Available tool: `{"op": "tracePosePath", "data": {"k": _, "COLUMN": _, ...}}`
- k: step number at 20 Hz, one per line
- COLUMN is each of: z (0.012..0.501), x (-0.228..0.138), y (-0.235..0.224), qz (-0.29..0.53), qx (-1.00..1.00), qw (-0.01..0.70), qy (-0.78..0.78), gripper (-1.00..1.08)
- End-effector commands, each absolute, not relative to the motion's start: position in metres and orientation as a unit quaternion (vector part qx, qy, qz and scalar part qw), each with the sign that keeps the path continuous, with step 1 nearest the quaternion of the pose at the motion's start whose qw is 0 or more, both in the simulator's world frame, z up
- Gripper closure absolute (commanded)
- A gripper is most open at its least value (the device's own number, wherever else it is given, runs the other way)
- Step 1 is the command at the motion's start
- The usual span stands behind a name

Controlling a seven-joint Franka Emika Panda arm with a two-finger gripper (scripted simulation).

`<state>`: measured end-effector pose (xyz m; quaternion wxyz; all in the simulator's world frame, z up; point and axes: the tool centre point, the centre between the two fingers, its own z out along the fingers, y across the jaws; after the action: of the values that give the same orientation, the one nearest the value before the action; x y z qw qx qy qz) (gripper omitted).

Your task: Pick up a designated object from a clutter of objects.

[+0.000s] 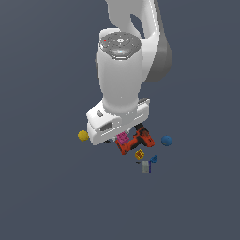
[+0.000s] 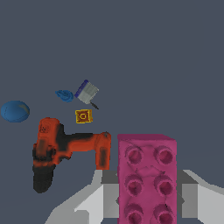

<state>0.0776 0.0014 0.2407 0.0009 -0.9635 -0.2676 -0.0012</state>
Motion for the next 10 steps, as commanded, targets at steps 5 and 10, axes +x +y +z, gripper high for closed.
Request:
{"op": "tracePosePath", "data": {"k": 5, "z": 0.300, "x": 0.080, "y": -0.057, "qz": -0.001, "qx": -0.963, "qw": 0.001, "qy": -0.268, "gripper": 1.08}}
{"op": "tracePosePath", "data": {"k": 10, "z": 0.340, "x": 0.084, "y": -0.097, "qz": -0.001, "qx": -0.963, "qw": 0.001, "qy": -0.268, "gripper": 1.08}}
